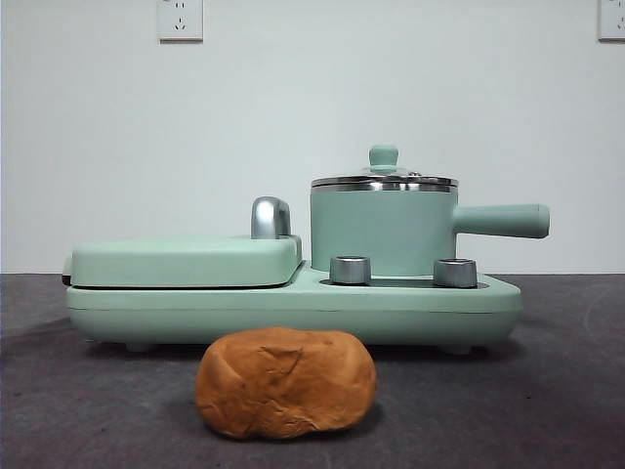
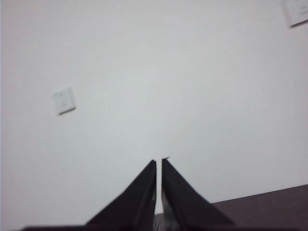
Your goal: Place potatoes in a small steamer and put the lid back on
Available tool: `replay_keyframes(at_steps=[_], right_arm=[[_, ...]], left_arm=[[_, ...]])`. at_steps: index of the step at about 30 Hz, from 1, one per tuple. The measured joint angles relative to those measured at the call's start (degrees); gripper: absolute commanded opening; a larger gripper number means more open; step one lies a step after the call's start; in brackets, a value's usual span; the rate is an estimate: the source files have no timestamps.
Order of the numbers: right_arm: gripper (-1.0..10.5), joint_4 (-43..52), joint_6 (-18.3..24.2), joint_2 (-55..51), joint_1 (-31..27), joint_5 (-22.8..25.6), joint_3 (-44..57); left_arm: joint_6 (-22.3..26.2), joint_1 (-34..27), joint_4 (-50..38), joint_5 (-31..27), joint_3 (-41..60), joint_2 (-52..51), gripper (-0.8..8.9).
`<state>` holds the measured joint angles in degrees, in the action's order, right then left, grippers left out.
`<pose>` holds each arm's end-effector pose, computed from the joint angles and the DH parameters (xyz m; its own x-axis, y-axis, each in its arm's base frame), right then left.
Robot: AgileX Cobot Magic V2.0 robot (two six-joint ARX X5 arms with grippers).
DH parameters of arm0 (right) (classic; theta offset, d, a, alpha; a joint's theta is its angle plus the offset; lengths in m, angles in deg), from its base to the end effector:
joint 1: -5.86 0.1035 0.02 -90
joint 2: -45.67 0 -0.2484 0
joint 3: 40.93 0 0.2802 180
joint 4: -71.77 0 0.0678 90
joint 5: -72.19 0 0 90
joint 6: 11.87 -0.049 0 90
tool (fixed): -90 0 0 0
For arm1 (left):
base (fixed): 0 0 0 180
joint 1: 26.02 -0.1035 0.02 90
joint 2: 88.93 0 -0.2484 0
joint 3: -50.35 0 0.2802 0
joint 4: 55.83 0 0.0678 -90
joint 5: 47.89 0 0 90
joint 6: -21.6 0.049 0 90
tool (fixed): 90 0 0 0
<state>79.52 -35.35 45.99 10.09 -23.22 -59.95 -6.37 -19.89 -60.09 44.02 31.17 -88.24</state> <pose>0.1407 0.0150 0.2467 0.8820 0.1598 0.4434 -0.3215 0.8918 0.3182 0.1440 -0.0171 0.2405 0.9129 -0.1316 0.3865 0.3016 0.8554 -0.4211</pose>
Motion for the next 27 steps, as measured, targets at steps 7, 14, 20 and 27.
replay_keyframes(at_steps=[7, 14, 20, 27], right_arm=[[0.1, -18.8, -1.9, 6.3, 0.0, 1.0, -16.1], [0.1, -27.9, -1.8, 21.7, 0.0, -8.3, -30.5], [0.1, -33.3, 4.5, 35.4, 2.0, -18.6, -39.9], [0.1, -37.4, 16.4, 44.2, 10.8, -18.2, -43.6]], left_arm=[[-3.8, 0.0, 17.0, -0.1, -18.2, 8.7, 0.09], [-2.7, 0.0, 26.7, 5.6, -33.7, 23.3, 0.10], [4.5, 1.2, 31.9, 16.0, -41.9, 35.5, 0.09], [17.6, 5.6, 37.5, 19.8, -46.2, 44.9, 0.09]])
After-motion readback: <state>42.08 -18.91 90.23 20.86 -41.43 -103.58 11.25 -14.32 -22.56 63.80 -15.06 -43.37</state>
